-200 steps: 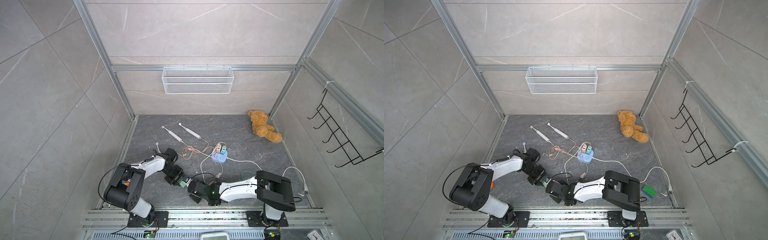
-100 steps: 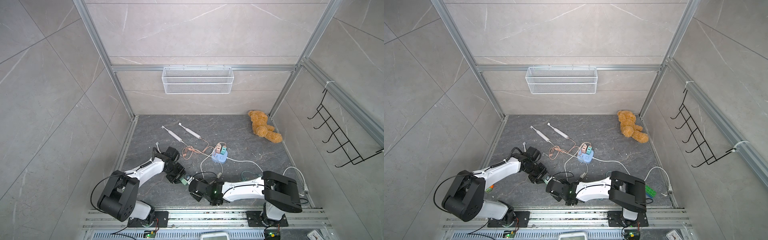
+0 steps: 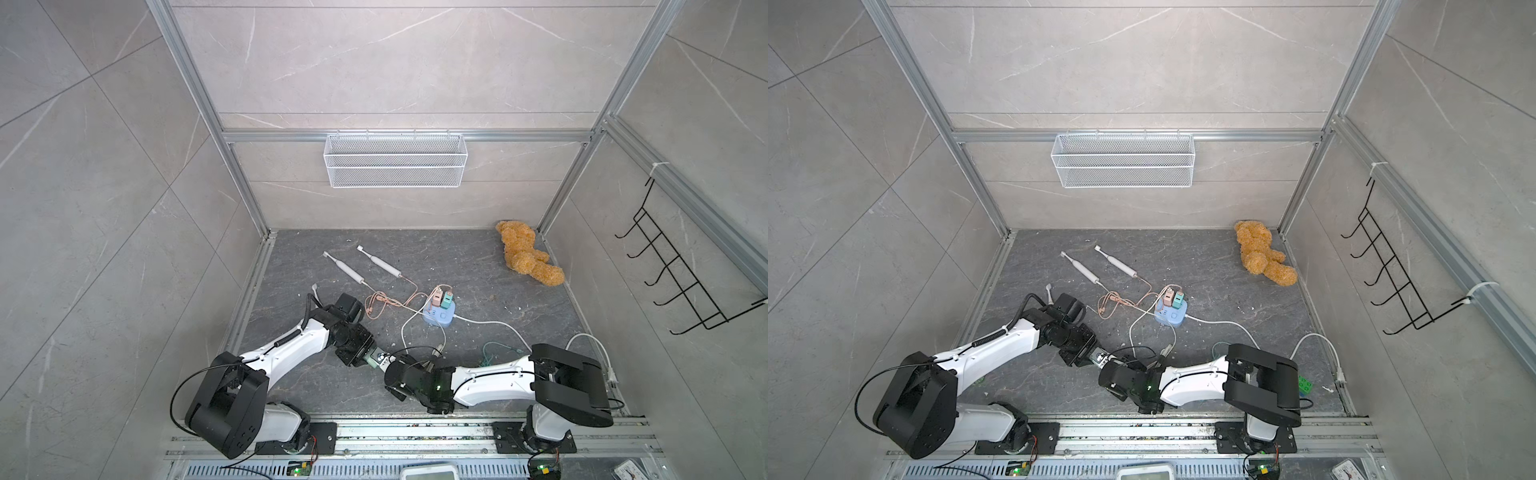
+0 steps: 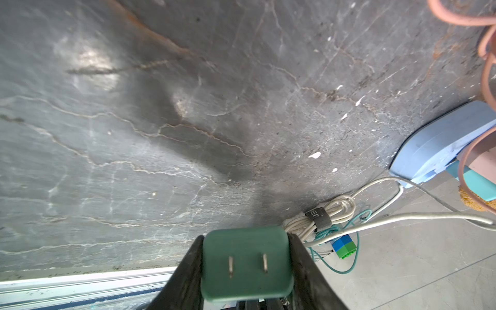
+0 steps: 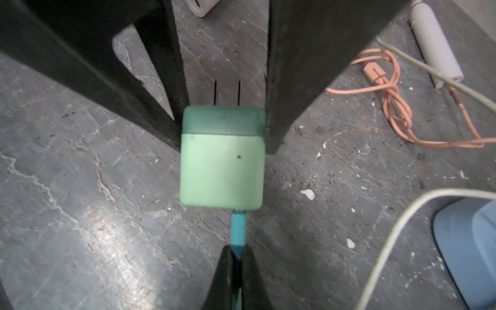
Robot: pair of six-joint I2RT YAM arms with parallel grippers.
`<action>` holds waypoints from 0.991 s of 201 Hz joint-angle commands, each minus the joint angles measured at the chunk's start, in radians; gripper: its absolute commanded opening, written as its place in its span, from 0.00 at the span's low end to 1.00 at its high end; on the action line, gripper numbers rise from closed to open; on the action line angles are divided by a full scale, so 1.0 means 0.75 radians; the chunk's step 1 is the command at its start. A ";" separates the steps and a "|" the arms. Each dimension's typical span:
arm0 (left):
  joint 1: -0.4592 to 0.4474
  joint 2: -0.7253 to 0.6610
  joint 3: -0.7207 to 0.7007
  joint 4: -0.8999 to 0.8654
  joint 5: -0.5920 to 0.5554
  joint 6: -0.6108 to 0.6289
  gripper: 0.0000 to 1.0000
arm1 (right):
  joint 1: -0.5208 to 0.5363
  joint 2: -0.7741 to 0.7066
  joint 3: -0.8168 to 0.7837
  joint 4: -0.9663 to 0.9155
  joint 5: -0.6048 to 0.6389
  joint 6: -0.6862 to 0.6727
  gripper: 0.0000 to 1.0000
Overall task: Charge the electric toothbrush
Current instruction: Insert the charging cable into the plug.
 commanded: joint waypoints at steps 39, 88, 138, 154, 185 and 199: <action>-0.077 -0.001 -0.003 0.032 0.225 -0.082 0.00 | 0.026 -0.078 0.011 0.444 0.038 -0.095 0.00; -0.005 -0.055 0.008 0.032 0.246 -0.053 0.00 | 0.048 -0.228 -0.062 0.391 0.144 -0.076 0.18; 0.153 -0.147 -0.020 0.166 0.255 -0.054 0.00 | 0.050 -0.540 -0.230 0.250 0.123 0.099 0.52; 0.170 -0.183 -0.060 0.291 0.266 -0.108 0.00 | 0.040 -0.599 -0.279 0.291 0.100 0.158 0.70; 0.168 -0.256 -0.125 0.519 0.253 -0.214 0.00 | -0.083 -0.536 -0.202 0.222 -0.232 0.382 0.79; 0.167 -0.290 -0.149 0.576 0.254 -0.234 0.00 | -0.167 -0.515 -0.199 0.281 -0.393 0.489 0.79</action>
